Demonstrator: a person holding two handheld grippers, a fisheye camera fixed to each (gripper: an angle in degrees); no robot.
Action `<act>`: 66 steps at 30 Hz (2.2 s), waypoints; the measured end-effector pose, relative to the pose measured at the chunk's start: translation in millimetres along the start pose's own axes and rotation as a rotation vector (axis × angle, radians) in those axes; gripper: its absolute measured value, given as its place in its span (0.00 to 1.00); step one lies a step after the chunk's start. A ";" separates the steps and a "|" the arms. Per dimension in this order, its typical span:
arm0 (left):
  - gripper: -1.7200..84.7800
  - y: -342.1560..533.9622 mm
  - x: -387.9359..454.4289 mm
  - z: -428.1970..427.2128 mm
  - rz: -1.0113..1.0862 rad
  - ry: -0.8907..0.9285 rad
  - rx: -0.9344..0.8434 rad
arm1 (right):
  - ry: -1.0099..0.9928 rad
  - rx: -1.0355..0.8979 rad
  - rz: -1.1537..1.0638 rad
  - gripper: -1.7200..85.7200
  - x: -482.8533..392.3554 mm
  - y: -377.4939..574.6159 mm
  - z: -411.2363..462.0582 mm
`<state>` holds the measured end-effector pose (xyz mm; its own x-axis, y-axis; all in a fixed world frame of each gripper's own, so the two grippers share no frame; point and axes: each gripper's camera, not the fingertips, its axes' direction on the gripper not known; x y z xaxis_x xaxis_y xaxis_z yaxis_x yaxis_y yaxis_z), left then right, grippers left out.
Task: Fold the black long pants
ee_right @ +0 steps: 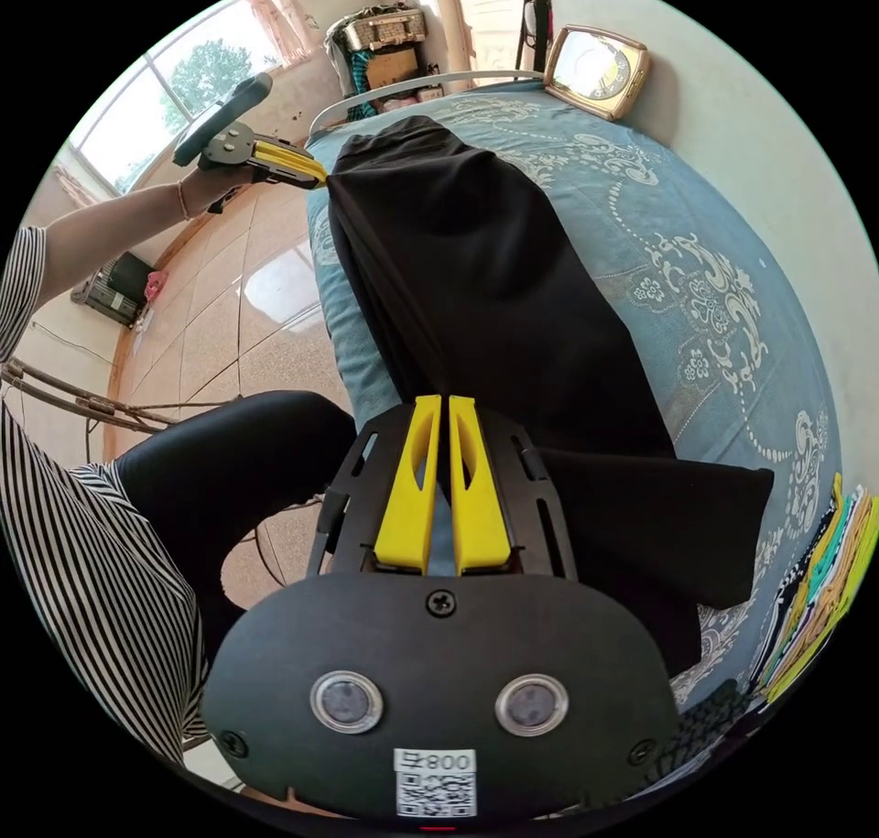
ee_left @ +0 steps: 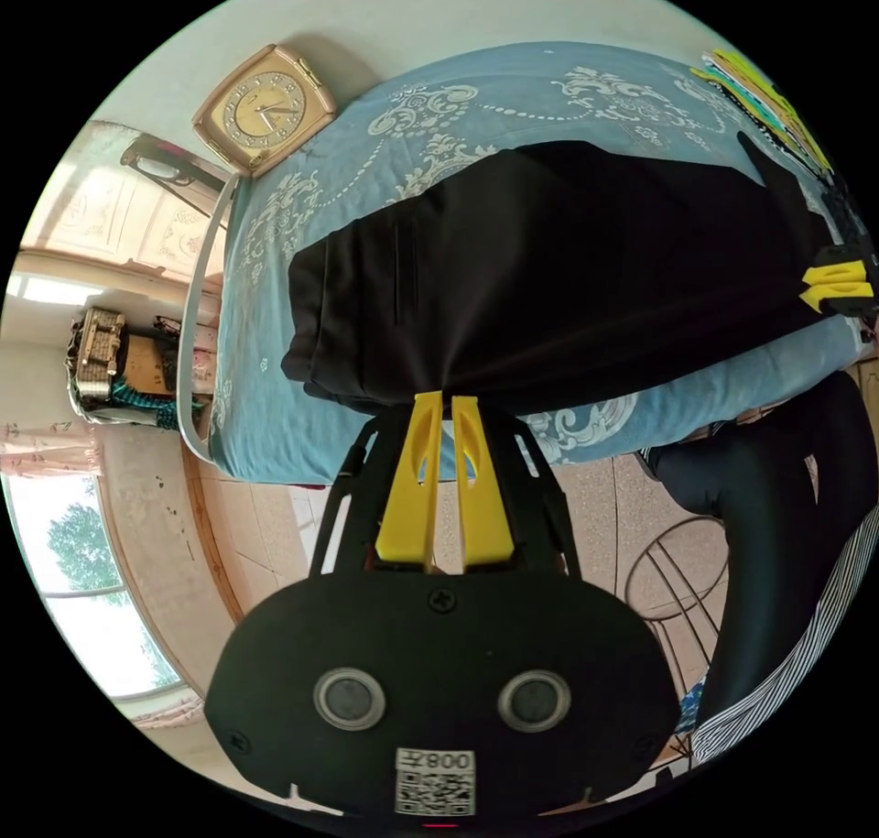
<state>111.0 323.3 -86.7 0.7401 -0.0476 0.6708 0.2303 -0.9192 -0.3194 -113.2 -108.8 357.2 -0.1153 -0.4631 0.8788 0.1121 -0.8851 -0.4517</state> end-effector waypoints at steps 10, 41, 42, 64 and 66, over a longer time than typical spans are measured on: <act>0.03 21.2 -47.1 -5.8 -0.049 0.053 -0.060 | -0.040 -0.050 0.029 0.03 -17.7 -30.7 -26.3; 0.02 -19.8 -73.0 -50.5 0.059 0.471 0.196 | 0.044 0.065 0.273 0.04 -45.6 15.1 -108.0; 0.02 -22.3 -70.7 -43.8 0.071 0.473 0.161 | 0.042 0.082 0.290 0.03 -41.1 19.8 -112.8; 0.10 -255.1 -2.2 -113.2 0.319 0.783 0.210 | -0.004 0.149 0.990 0.12 306.3 164.6 -173.4; 0.09 -263.3 0.8 -115.4 0.312 0.792 0.210 | -0.010 0.112 1.004 0.12 319.7 167.7 -160.8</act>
<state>-22.0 520.2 75.1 0.1506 -0.6135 0.7752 0.2598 -0.7320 -0.6298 -290.0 -412.8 537.5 0.0911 -0.9907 0.1014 0.2447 -0.0765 -0.9666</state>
